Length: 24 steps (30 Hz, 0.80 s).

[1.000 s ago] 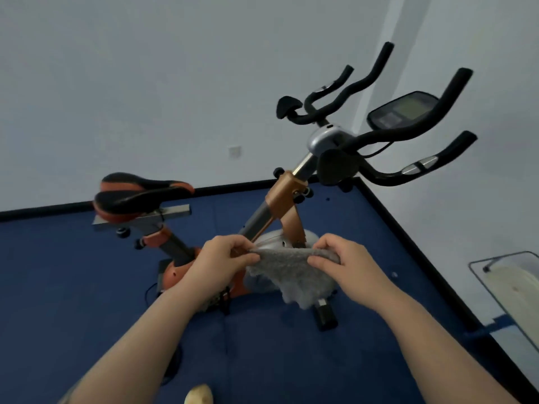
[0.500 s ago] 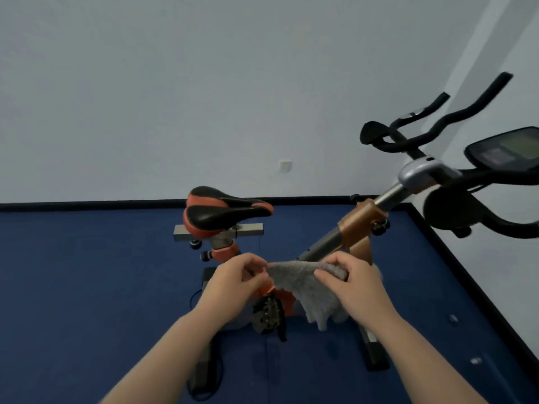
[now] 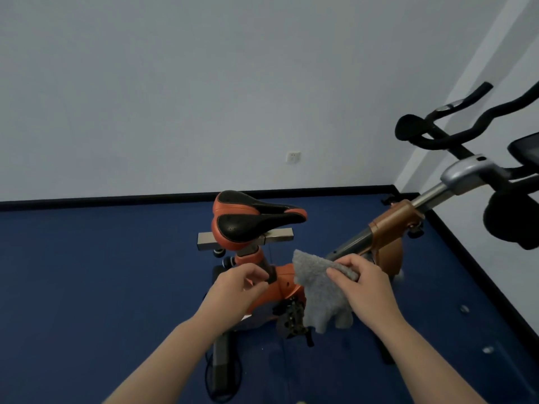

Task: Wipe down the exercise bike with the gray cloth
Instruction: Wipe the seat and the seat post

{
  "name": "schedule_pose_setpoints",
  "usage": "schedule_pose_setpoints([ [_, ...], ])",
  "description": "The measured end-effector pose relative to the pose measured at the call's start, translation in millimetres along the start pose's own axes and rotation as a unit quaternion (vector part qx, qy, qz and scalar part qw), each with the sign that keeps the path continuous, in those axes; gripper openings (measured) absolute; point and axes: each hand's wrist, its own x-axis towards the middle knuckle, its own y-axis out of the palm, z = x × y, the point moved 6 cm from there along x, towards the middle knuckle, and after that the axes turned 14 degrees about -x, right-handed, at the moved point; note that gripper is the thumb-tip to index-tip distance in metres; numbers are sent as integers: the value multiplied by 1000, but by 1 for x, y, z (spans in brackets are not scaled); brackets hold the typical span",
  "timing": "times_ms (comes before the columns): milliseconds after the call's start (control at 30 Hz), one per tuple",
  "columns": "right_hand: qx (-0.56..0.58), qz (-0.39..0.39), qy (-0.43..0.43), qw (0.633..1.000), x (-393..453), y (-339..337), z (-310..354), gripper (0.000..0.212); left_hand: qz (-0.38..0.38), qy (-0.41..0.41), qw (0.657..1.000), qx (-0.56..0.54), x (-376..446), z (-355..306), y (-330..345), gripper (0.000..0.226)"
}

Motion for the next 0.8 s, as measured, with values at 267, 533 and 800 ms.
schedule_pose_setpoints([
  [267,68,43,42,996,33,31,-26,8,-1,-37,999,-18,19,20,-2,8],
  [533,147,64,76,984,72,62,-22,6,-156,-1,986,-65,53,27,-48,20],
  [800,191,9,108,976,116,94,31,8,-175,29,982,-70,96,44,-93,22],
])
